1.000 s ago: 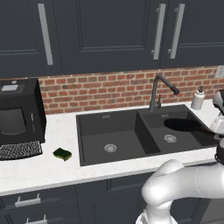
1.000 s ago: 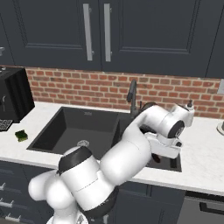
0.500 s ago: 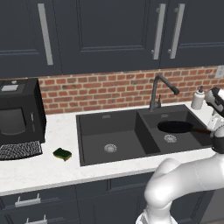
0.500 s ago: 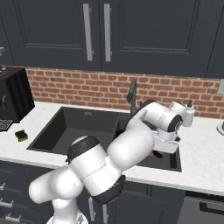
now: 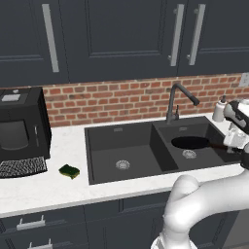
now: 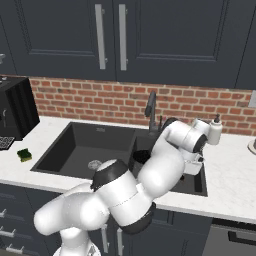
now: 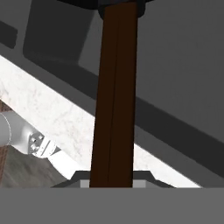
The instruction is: Pick the pan and sponge and place them into the sink. Then turn on the water.
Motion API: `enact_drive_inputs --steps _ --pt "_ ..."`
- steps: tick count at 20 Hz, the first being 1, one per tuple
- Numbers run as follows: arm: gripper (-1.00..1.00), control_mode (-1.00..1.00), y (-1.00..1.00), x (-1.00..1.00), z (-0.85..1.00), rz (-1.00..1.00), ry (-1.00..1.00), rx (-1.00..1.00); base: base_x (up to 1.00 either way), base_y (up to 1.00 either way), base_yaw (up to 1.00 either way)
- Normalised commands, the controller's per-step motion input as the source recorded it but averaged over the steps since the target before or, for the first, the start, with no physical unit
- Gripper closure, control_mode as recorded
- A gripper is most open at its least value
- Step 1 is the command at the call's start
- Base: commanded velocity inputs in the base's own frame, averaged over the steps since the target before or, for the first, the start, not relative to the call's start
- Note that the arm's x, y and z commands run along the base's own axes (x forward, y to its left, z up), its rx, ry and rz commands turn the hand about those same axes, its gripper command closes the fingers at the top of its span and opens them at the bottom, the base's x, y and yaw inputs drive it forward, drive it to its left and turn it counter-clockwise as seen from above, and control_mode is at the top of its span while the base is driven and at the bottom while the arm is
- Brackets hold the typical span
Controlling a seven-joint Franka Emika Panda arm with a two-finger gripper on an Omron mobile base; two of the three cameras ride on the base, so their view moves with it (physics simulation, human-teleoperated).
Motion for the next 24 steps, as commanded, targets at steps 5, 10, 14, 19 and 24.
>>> enact_drive_inputs --steps 5,10,14,19,24 --pt "1.00 -1.00 0.00 0.39 -0.31 0.00 0.00 0.00 0.00 0.00 0.00" --pt "1.00 -1.00 -0.02 0.41 -0.29 0.00 0.00 0.00 0.00 0.00 0.00" --pt "1.00 -1.00 -0.05 0.46 -0.32 0.01 0.00 0.00 0.00 0.00 0.00" --pt "1.00 -1.00 -0.06 0.44 -0.40 0.05 0.00 -0.01 0.00 0.00 0.00" --pt "1.00 -1.00 -0.15 0.37 -0.45 0.07 0.00 -0.03 0.00 0.00 0.00"
